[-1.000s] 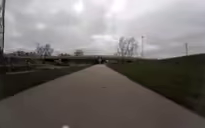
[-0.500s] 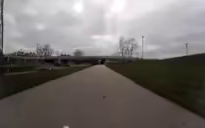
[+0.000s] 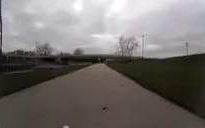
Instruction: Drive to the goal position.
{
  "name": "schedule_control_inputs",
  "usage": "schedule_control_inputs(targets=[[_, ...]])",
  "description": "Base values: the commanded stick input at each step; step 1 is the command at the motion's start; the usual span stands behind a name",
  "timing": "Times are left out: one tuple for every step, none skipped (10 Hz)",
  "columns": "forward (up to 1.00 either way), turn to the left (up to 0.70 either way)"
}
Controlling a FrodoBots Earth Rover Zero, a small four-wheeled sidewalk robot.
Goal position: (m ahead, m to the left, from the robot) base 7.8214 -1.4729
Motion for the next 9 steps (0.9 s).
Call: schedule_control_inputs(targets=[[0.00, 0.00], [0.00, 0.00], [0.00, 0.00], [0.00, 0.00], [0.00, 0.00], [0.00, 0.00], [0.00, 0.00], [0.00, 0.00], [0.00, 0.00]])
